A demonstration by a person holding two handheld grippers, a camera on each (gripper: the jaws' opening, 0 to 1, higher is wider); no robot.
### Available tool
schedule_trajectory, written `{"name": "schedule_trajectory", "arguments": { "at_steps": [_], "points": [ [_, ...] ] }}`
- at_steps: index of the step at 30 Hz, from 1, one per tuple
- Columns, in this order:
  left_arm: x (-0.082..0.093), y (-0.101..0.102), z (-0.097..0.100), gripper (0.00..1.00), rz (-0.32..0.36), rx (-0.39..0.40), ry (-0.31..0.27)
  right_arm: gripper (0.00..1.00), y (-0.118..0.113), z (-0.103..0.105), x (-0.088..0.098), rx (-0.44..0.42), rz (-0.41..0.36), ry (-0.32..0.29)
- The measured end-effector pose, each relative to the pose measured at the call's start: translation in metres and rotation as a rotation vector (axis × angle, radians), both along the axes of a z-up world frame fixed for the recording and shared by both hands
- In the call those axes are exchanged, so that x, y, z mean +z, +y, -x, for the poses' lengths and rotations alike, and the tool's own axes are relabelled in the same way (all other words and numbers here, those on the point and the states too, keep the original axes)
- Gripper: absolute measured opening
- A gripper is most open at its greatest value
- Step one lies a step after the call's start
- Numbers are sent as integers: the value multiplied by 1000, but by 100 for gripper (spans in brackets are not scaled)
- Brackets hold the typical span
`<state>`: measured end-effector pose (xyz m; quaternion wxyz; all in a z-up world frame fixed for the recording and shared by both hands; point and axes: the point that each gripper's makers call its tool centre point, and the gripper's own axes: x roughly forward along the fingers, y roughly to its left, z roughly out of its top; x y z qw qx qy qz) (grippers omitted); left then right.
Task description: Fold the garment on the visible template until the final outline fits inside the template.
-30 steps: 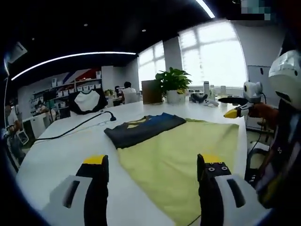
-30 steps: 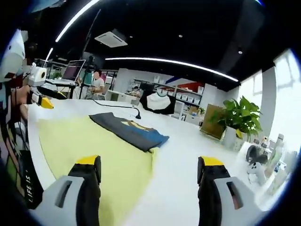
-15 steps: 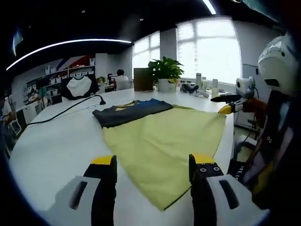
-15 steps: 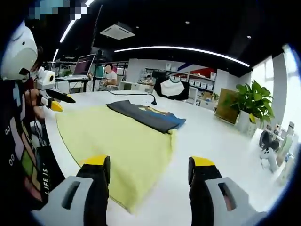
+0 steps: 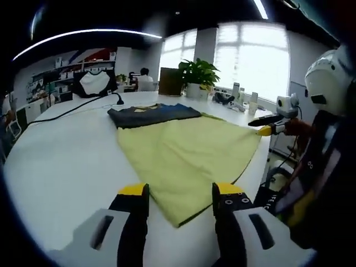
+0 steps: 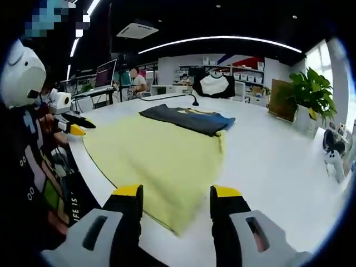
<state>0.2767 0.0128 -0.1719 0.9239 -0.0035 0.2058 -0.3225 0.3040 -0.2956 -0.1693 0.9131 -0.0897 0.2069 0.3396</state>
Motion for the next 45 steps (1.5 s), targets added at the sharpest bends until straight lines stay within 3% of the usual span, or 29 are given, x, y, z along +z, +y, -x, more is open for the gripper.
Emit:
{"name": "schedule_trajectory", "arguments": {
  "at_steps": [8, 10, 11, 13, 16, 20, 23, 26, 30, 33, 35, 37, 42, 45],
  "points": [
    [-6, 4, 0, 40, -81, 6, -11, 41, 4, 1, -4, 20, 23, 10],
    [-8, 10, -2, 36, -155, 17, -41, 37, 4, 2, -5, 20, 25, 24],
    [-7, 6, -1, 35, -114, 21, -17, 37, 4, 2, -7, 16, 29, 32],
    [-8, 8, -2, 33, -119, 30, -33, 34, 3, 3, -13, 16, 59, 41],
    [-8, 13, -5, 22, -130, 62, -40, 32, 4, 3, -12, 16, 39, 40],
    [-8, 12, -5, 19, -127, 73, -57, 27, 6, 3, -12, 12, 22, 47],
    [-8, 11, -7, 10, -137, 91, -84, 17, 8, -1, -13, -9, 31, 24],
    [-8, 10, -8, 7, -133, 94, -86, 14, 6, -2, -13, -18, 28, 23],
    [-8, 12, -9, 4, -99, 112, -100, 1, 5, -6, -13, -33, 39, -27],
    [-8, 12, -10, 3, -90, 118, -110, 0, 7, -6, -14, -20, 59, -59],
    [-7, 13, -10, 3, -54, 134, -105, 0, 6, -6, -13, -28, 24, -58],
    [-6, 16, -10, 3, -28, 150, -106, 0, 11, -5, -8, 26, 26, -140],
    [2, 16, -10, 3, -21, 152, -149, 0, 6, -8, -8, -47, -41, -110],
    [13, 19, -10, 3, 25, 171, -165, 0, 6, -9, 0, -45, -46, -137]
  ]
}}
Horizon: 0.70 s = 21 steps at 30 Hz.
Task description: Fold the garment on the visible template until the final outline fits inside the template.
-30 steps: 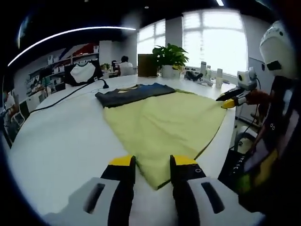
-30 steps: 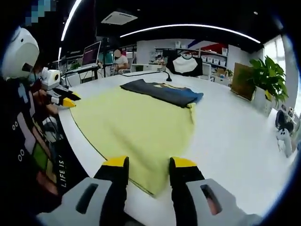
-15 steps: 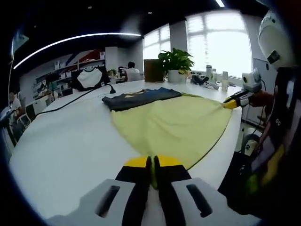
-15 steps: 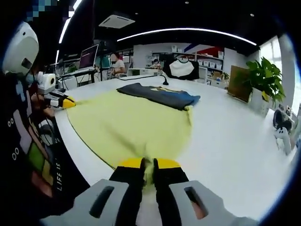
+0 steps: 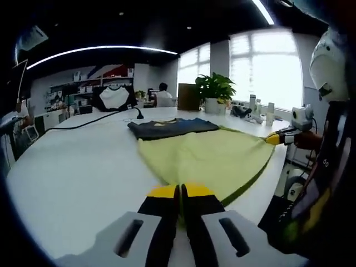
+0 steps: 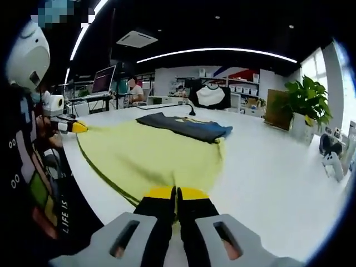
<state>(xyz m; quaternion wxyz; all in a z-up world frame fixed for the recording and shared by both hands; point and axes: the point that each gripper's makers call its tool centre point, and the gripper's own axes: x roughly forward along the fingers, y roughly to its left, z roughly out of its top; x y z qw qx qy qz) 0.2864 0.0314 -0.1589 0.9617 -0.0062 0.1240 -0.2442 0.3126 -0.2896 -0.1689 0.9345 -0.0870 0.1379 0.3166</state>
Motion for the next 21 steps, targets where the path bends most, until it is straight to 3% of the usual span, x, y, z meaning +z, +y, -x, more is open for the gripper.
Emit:
{"name": "schedule_trajectory", "arguments": {
  "at_steps": [2, 5, 7, 10, 12, 21],
  "points": [
    [8, 1, 0, 3, 3, 1, -19, 0, -2, 0, 7, -6, 0, -18],
    [18, 4, -2, 3, 36, 25, -36, 0, 0, -1, 28, -21, -123, -13],
    [26, 5, -4, 3, 54, 31, -59, 0, -2, -4, 48, -10, -169, -94],
    [41, 3, -7, 3, 122, 33, -85, 0, -5, -6, 53, -26, -164, -92],
    [44, 4, -9, 3, 122, 38, -90, 0, -5, -8, 61, -22, -136, -134],
    [73, 2, -15, 3, 176, 49, -140, 0, -10, -19, 89, -23, -132, -203]
  ]
}}
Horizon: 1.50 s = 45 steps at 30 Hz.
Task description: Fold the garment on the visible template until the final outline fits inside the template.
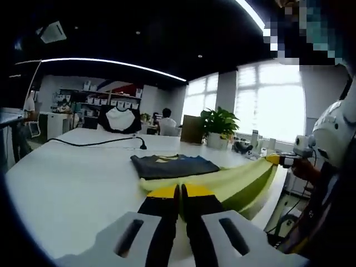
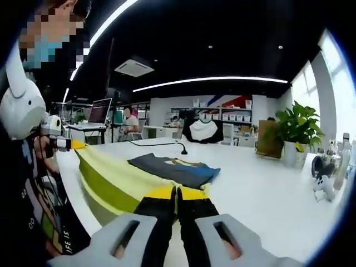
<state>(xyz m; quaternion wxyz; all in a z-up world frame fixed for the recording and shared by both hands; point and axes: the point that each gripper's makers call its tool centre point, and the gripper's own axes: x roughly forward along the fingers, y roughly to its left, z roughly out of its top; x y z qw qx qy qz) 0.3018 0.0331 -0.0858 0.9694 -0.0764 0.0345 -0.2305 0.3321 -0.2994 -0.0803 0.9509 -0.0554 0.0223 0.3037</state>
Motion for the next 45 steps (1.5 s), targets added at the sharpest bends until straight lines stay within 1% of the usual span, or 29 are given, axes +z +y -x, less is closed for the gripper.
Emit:
{"name": "schedule_trajectory", "arguments": {
  "at_steps": [2, 5, 10, 12, 13, 16, 18, 21, 23, 24, 25, 27, 29, 31, 36, 40, 45],
  "points": [
    [6, -1, 0, 3, 2, 0, -7, 0, 0, -3, 8, 2, -2, -11],
    [13, -1, 0, 3, -16, -6, -17, 0, 2, -7, 20, 14, 5, -34],
    [29, -3, -6, 3, -2, -15, -43, 0, 5, -19, 38, 26, 15, -63],
    [38, -4, -12, 3, 15, -19, -48, 0, 5, -28, 48, 30, 31, -83],
    [44, -4, -15, 3, 22, -25, -52, 0, 6, -30, 50, 30, 33, -84],
    [56, -6, -24, 3, 15, -32, -75, 0, 5, -41, 59, 29, 42, -98],
    [63, -6, -32, 3, 14, -32, -80, 0, 5, -50, 65, 31, 28, -98],
    [74, -6, -40, 3, -15, -40, -110, 0, 5, -65, 74, 29, 36, -121],
    [81, -6, -49, 3, -34, -42, -122, 0, 6, -72, 78, 30, 32, -126],
    [86, -6, -55, 3, -55, -43, -145, 0, 7, -78, 80, 31, 30, -132],
    [89, -5, -59, 3, -62, -42, -153, 0, 7, -81, 82, 28, 29, -136],
    [94, -3, -71, 3, -70, -38, -157, 0, 7, -91, 85, 25, 25, -139],
    [96, -1, -82, 3, -84, -34, -163, 0, 9, -101, 87, 20, 21, -134],
    [96, 1, -93, 3, -100, -30, -163, 0, 10, -109, 89, 18, 29, -142],
    [98, 4, -115, 3, -148, -23, -173, 0, 13, -133, 88, 5, 21, -134],
    [99, 9, -132, 3, -167, -14, -172, 0, 16, -149, 85, -18, 34, -138],
    [96, 12, -156, 3, -184, -4, -171, 0, 17, -171, 79, -50, 33, -123]
  ]
}}
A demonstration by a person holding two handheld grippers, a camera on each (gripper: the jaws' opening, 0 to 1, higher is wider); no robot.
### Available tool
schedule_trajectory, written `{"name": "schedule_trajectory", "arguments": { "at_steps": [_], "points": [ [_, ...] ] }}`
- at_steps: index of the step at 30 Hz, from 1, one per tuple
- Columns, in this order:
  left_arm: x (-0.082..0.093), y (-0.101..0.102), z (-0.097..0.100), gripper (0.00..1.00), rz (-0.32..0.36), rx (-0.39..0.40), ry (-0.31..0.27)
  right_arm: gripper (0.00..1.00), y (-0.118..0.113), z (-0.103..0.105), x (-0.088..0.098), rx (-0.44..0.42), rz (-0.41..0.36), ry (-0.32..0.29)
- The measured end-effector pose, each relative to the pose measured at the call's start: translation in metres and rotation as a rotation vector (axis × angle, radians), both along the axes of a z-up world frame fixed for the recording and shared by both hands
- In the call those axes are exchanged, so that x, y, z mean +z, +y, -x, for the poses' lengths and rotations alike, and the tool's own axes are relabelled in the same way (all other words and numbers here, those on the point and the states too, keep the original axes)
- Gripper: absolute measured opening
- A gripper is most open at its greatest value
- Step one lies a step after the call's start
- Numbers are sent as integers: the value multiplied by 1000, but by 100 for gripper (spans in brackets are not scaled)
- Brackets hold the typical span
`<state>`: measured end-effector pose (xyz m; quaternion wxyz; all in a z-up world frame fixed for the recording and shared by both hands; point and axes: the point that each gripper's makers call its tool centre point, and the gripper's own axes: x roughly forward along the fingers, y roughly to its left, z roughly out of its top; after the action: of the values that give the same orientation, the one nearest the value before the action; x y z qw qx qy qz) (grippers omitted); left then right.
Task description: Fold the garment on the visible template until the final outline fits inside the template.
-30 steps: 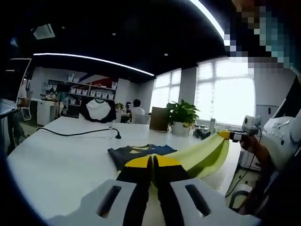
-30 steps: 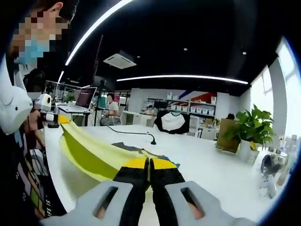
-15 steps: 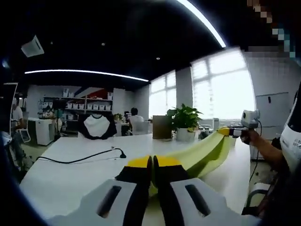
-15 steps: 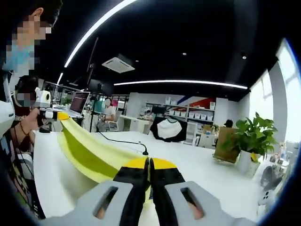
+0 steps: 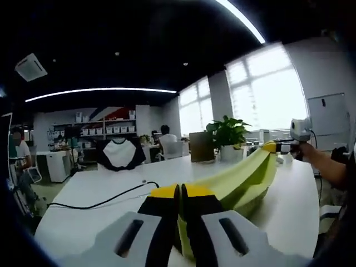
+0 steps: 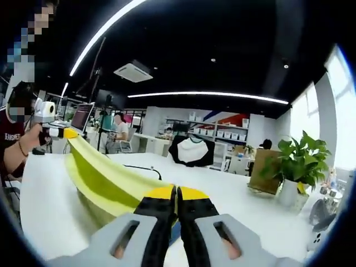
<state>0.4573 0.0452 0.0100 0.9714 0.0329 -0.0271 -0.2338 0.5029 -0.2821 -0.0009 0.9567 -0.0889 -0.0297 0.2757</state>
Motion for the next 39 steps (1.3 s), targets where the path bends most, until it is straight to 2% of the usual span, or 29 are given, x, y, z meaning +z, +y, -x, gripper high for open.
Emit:
{"name": "schedule_trajectory", "arguments": {
  "at_steps": [3, 7, 10, 16, 20, 24, 33, 39],
  "points": [
    [-4, 2, -13, 3, -25, 10, 1, 0, 1, -10, -2, -12, -6, 4],
    [-20, 7, -36, 3, -34, 25, 34, 0, 4, -29, -9, -21, 8, 12],
    [-33, 7, -51, 3, -30, 24, 67, 0, 2, -44, -21, -35, 29, 36],
    [-56, 4, -75, 3, -74, 18, 111, 0, -1, -76, -48, -58, 39, 114],
    [-72, 5, -91, 3, -104, 27, 148, 0, 4, -92, -67, -64, 71, 162],
    [-99, 8, -107, 3, -121, 32, 213, 0, 8, -110, -89, -62, 97, 214],
    [-147, 12, -127, 3, -155, 34, 321, 0, 12, -134, -136, -54, 154, 315],
    [-164, 14, -132, 2, -177, 30, 360, 0, 12, -138, -157, -44, 195, 347]
  ]
}}
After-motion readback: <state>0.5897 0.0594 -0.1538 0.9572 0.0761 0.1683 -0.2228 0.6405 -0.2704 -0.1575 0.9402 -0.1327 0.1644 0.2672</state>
